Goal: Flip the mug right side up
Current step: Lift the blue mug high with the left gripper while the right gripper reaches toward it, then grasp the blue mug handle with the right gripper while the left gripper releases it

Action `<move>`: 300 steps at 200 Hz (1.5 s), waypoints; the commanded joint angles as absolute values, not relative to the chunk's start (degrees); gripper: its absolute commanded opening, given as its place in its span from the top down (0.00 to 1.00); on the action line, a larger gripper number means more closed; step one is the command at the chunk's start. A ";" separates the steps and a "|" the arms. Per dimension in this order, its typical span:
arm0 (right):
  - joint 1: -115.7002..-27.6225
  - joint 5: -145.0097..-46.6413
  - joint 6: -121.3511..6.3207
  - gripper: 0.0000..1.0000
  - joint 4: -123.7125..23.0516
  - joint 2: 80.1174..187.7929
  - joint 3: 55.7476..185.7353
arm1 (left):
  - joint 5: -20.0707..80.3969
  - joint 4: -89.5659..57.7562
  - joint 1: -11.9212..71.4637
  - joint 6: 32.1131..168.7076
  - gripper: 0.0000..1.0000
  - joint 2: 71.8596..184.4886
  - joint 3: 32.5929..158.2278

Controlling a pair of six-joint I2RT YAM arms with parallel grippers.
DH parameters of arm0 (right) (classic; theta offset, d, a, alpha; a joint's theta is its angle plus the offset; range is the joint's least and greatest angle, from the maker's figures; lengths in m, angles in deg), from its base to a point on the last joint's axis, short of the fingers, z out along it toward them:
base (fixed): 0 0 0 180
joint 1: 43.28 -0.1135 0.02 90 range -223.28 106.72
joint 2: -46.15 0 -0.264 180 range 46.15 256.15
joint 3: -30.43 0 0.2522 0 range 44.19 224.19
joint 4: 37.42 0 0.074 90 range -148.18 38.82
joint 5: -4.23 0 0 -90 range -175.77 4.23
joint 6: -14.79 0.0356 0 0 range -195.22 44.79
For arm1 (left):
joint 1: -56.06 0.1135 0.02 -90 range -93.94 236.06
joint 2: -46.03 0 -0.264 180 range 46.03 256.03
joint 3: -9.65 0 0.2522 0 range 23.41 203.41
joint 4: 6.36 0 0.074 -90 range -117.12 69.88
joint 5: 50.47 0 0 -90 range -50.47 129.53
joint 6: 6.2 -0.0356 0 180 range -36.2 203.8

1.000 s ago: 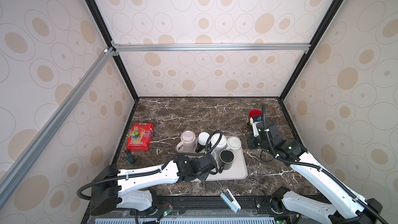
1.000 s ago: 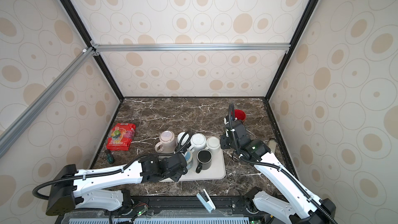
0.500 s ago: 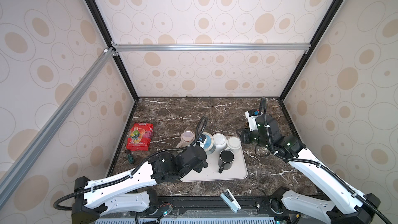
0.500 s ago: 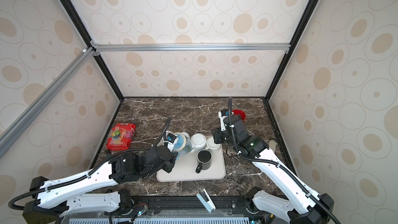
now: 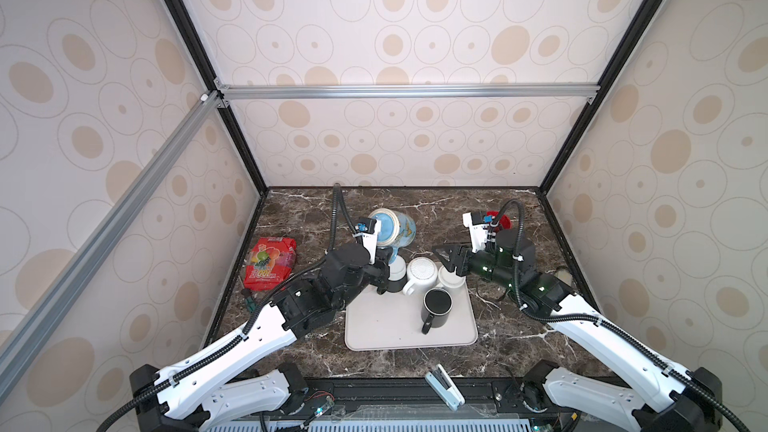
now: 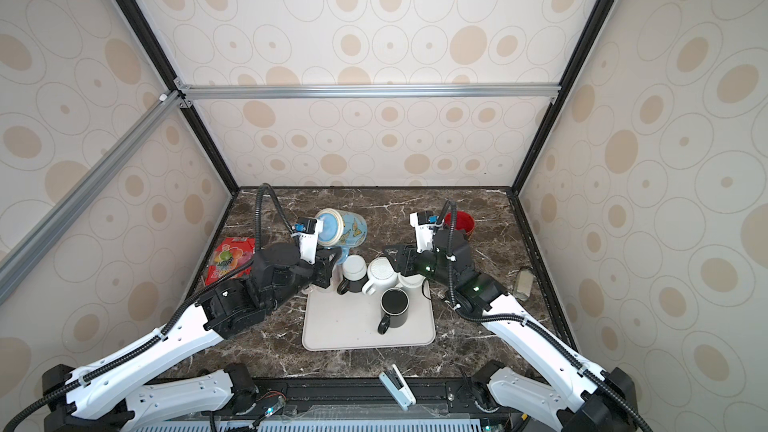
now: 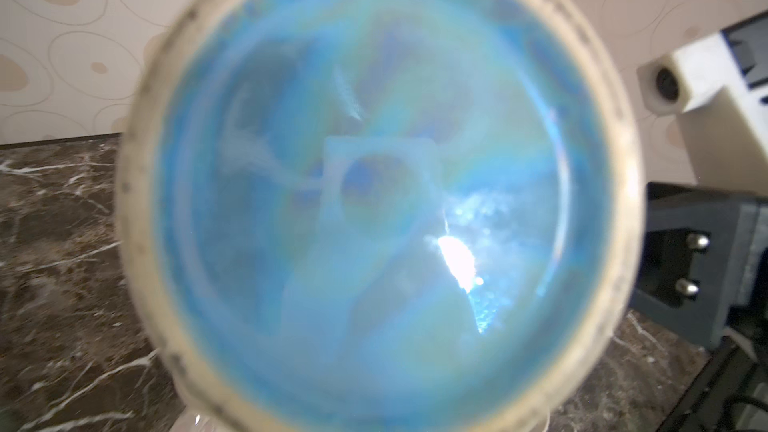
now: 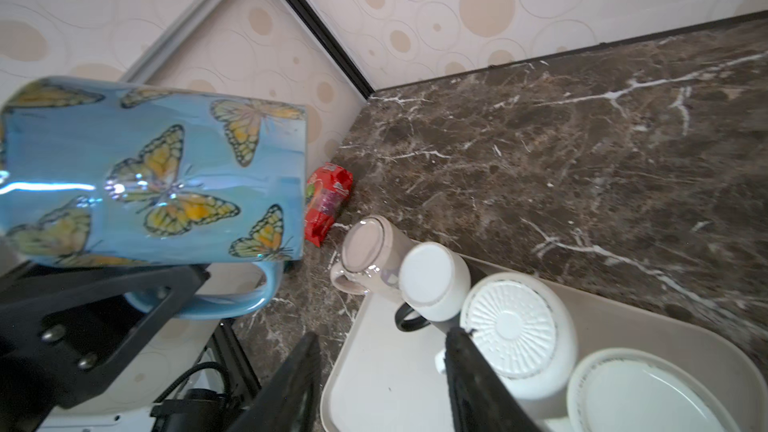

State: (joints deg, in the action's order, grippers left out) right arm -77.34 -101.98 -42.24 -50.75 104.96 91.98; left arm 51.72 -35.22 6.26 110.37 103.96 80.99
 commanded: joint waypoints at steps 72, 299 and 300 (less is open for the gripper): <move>-77.54 -117.55 -23.84 0.48 -13.08 107.81 83.36 | 33.59 -5.13 13.32 118.29 1.00 102.87 81.00; -77.52 -127.40 -8.99 0.86 17.63 124.07 95.01 | 8.57 40.57 17.03 149.55 1.00 112.89 67.26; -77.52 -127.40 -8.99 0.86 17.63 124.07 95.01 | 8.54 40.55 17.03 149.55 1.00 112.90 67.27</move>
